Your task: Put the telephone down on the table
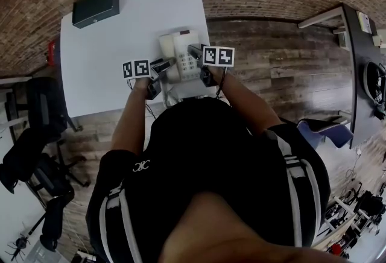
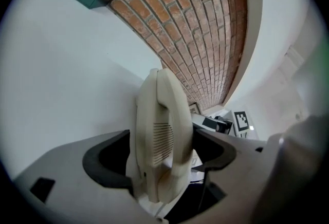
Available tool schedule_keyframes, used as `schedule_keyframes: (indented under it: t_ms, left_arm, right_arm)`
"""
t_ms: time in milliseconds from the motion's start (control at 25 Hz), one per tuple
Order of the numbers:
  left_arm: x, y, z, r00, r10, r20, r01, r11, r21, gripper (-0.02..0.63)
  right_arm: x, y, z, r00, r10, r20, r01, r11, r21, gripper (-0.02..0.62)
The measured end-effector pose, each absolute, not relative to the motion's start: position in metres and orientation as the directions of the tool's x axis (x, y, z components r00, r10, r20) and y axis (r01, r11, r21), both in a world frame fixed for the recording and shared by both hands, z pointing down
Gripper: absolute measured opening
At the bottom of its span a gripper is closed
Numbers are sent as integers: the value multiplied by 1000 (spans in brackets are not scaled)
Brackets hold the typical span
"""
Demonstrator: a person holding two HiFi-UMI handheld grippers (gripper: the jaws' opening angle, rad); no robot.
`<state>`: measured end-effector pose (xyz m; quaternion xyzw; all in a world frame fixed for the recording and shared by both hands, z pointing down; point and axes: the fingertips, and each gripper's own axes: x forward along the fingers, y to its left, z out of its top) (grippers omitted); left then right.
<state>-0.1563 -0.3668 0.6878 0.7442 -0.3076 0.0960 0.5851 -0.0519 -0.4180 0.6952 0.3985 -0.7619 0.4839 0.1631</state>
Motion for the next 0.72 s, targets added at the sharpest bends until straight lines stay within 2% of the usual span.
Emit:
schedule_keyframes:
  t_ms: [160, 280, 320, 360, 400, 480, 560, 720]
  left_arm:
    - [-173, -369, 664, 687, -416, 595, -713, -231, 662, 377]
    - [-189, -379, 629, 590, -548, 593, -796, -267, 544, 371]
    - [-197, -385, 613, 548, -614, 568, -819, -256, 513, 322]
    - [-205, -391, 596, 497, -684, 534, -843, -234, 485, 218]
    - [-214, -397, 578, 443, -748, 495, -864, -208, 459, 144]
    - [-227, -403, 543, 353, -835, 421, -898, -176, 404, 72]
    - [-233, -404, 509, 281, -887, 367, -936, -168, 310, 26]
    - [-229, -400, 441, 193, -947, 258, -978, -165, 126, 11]
  right_arm:
    - [-36, -432, 662, -611, -566, 553, -773, 277, -570, 239]
    - [-28, -441, 627, -603, -652, 460, -767, 314, -560, 238]
    - [-26, -444, 615, -597, -673, 436, -773, 336, -538, 233]
    - [-24, -449, 603, -583, -697, 419, -787, 356, -503, 175]
    - [-20, -453, 590, -563, -722, 402, -806, 371, -462, 91]
    - [-15, -460, 560, -534, -767, 354, -831, 399, -388, 28]
    - [-15, -461, 523, -524, -802, 286, -841, 434, -323, 6]
    - [-20, -454, 445, -503, -854, 135, -858, 475, -195, 0]
